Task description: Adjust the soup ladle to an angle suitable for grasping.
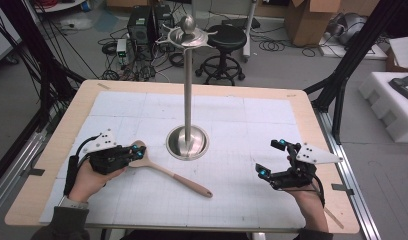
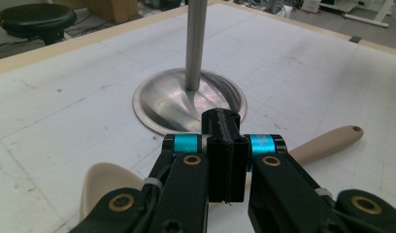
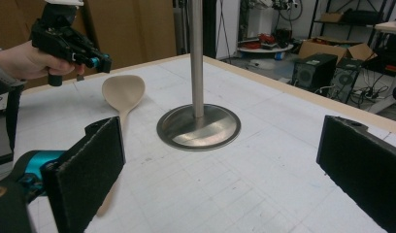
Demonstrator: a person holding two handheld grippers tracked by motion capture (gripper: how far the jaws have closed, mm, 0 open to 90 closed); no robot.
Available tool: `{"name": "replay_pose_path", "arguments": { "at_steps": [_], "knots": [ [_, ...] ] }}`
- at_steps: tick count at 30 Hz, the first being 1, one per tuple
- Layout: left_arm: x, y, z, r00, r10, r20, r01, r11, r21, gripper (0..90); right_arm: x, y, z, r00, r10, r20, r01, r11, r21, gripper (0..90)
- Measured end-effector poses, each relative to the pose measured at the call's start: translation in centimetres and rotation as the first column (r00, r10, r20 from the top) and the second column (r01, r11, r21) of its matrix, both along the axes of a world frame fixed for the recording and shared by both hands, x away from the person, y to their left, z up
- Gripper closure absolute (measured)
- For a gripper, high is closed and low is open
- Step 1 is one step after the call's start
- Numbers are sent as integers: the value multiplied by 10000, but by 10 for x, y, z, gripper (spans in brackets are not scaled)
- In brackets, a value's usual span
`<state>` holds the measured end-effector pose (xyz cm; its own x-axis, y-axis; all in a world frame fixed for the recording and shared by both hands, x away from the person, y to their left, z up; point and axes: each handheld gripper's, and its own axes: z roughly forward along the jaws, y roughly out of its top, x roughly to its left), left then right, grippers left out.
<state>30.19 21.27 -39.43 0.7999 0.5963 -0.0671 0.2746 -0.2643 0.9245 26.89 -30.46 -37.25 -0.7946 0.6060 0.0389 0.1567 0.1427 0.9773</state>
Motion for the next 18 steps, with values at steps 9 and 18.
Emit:
{"name": "replay_pose_path", "arguments": {
  "at_steps": [9,18],
  "knots": [
    [7,-10,-5,9995,174,-261,-172,9998,95,899,0,1,-1,10000,36,-82,-36,10000,-85,23],
    [14,-26,-16,9943,264,-1029,-214,9986,491,898,0,2,-2,9999,76,-119,-78,9999,-106,24]
  ]
}}
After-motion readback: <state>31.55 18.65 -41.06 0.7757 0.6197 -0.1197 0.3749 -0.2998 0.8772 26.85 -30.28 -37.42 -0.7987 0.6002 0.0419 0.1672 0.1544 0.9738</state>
